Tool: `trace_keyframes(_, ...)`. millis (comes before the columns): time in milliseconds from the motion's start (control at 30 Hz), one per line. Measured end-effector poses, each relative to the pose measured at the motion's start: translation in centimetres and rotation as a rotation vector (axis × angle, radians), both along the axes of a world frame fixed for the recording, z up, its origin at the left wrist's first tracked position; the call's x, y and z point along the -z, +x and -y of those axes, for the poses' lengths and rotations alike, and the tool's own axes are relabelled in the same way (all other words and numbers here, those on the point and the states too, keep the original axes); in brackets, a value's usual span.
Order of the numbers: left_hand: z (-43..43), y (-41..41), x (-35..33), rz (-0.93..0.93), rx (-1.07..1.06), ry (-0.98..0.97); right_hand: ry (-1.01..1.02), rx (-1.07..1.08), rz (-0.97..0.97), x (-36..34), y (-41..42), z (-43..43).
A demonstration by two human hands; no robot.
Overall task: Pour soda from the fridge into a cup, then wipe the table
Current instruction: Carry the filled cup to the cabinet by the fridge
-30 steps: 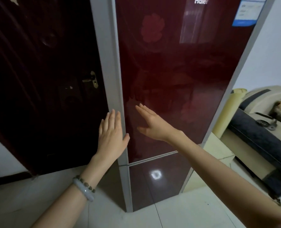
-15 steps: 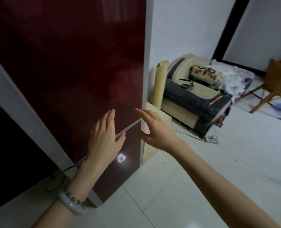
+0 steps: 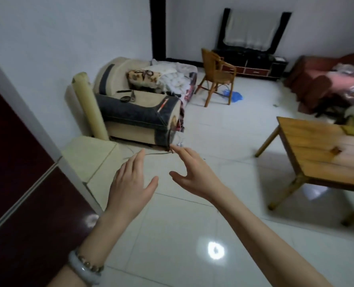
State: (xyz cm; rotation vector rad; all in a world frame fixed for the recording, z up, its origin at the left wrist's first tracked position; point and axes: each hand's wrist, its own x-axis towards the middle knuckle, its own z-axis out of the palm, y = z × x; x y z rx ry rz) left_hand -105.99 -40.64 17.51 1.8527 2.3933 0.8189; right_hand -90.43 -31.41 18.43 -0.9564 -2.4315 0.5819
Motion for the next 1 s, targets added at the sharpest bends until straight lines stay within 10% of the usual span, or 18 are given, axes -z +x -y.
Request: trace_keyframes(1000,-29.9,49.4,3.9,-0.355,0.848,0.126,0.103,0.945,0.365,3.5,50.8,-14.2)
